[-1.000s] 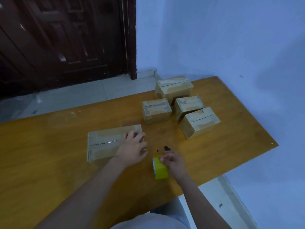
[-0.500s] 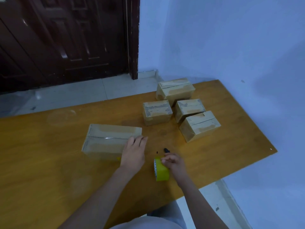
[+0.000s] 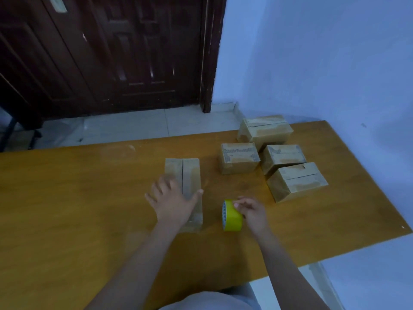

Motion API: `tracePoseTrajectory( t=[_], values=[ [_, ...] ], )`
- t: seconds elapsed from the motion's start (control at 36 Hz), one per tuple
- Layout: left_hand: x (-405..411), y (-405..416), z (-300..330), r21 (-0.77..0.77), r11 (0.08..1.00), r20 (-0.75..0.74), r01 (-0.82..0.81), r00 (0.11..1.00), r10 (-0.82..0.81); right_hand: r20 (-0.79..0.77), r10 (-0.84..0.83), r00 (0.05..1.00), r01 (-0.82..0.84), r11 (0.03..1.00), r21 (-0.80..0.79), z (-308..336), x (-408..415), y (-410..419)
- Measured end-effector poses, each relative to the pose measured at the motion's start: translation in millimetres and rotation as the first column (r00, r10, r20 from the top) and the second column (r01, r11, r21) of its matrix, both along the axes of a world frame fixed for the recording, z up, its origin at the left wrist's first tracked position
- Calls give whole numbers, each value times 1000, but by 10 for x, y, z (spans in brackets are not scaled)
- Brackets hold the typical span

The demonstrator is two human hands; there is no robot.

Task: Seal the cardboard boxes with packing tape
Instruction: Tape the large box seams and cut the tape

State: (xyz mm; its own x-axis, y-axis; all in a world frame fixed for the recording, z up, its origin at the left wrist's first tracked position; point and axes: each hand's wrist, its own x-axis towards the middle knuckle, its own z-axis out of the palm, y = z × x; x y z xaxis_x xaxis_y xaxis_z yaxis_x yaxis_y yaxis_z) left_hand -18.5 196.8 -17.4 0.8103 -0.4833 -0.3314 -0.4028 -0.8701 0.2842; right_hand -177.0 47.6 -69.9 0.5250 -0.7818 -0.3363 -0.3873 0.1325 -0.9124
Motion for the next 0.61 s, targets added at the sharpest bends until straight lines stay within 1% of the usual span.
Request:
tracePoseTrajectory(
  t=[0.03,0.06,0.14,0.17,0.22,0.28,0.33,0.36,0.39,0.42,0.47,0.5,0.53,0.56,0.61],
  values=[
    [9,-66,1,50,999,-58,3,998,0,-9,9,1000,-9,1000,-23,37,21,-7],
    [11,-122,6,70,997,-87,13,996,-7,-21,18,1000,-19,999,-45,76,42,-15],
    [45,-190,6,112,991,-111,72,992,-60,-28,30,999,-33,995,-97,280,99,-27],
    [78,-181,3,129,984,-117,122,987,-107,-20,27,999,-29,994,-102,363,110,-32],
    [172,-94,16,152,949,-109,276,959,-262,18,5,1000,-4,999,-53,524,119,-41],
    [283,49,36,150,885,-99,441,897,-431,49,-2,999,2,1000,-1,693,117,-54],
    [370,176,50,123,818,-82,561,828,-555,66,6,998,-8,1000,17,869,125,-61],
    [390,208,89,88,799,-80,595,803,-590,71,16,997,-17,1000,17,954,134,-62],
    [392,212,135,22,793,-78,608,792,-605,71,34,997,-35,999,10,1042,150,-54],
    [366,186,207,-77,797,-68,599,794,-604,68,59,996,-59,998,-7,1120,170,-45],
    [252,53,406,-372,784,-49,497,833,-551,40,117,992,-114,992,-59,1263,224,-22],
    [177,-30,533,-520,750,-57,409,859,-508,18,149,989,-147,985,-95,1326,264,-11],
    [108,-116,652,-619,713,-80,330,877,-475,-4,184,983,-183,973,-139,1379,308,-3],
    [41,-200,758,-657,689,-76,307,882,-465,-23,212,977,-213,960,-183,1435,353,9],
    [-40,-341,893,-645,681,-16,347,884,-466,-33,225,974,-226,942,-250,1519,432,18]
  ],
)
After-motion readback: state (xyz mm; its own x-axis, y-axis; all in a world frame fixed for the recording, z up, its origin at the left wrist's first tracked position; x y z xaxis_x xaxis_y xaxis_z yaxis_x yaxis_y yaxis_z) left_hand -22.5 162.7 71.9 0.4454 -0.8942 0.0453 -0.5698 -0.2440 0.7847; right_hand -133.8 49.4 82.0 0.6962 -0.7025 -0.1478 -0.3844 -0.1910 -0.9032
